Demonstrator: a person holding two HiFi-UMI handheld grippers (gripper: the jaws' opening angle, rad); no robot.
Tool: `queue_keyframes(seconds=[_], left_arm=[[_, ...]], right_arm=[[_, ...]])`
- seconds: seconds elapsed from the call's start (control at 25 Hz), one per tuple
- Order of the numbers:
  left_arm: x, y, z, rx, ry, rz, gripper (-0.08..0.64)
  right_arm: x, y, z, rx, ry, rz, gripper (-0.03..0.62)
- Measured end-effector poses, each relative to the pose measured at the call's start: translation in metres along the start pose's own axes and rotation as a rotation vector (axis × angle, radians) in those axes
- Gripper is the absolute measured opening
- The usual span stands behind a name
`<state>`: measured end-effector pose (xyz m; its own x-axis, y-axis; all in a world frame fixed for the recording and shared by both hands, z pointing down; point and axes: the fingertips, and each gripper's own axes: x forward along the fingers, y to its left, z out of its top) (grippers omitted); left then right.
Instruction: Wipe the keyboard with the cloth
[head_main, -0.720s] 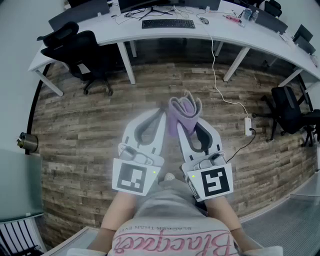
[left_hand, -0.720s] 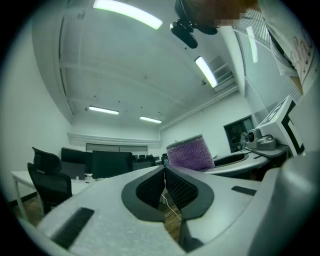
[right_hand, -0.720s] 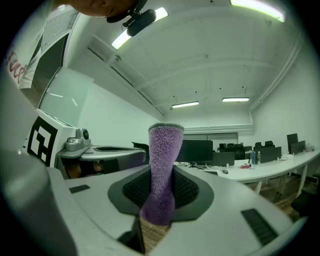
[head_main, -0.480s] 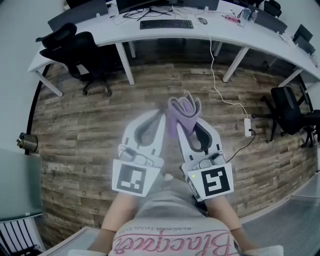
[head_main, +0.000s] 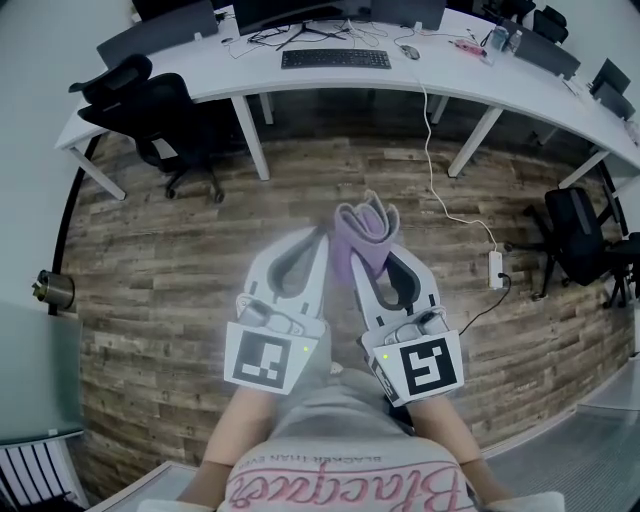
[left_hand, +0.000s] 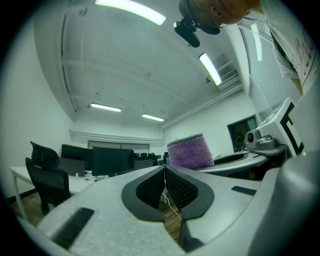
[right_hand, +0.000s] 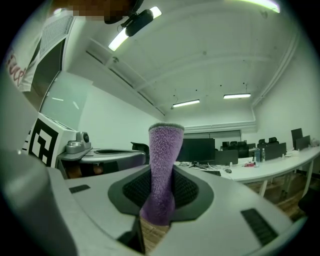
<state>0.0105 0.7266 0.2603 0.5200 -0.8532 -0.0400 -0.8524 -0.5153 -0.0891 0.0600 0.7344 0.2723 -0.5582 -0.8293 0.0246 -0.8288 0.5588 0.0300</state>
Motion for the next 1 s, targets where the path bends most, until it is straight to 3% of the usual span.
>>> queue_keyframes(seconds=[1.0], left_arm=[[0.218, 0.219, -0.028, -0.042, -0.002, -0.036, 0.005]], right_arm=[[0.283, -0.107, 0.007, 0.01, 0.028, -0.012, 0.089]])
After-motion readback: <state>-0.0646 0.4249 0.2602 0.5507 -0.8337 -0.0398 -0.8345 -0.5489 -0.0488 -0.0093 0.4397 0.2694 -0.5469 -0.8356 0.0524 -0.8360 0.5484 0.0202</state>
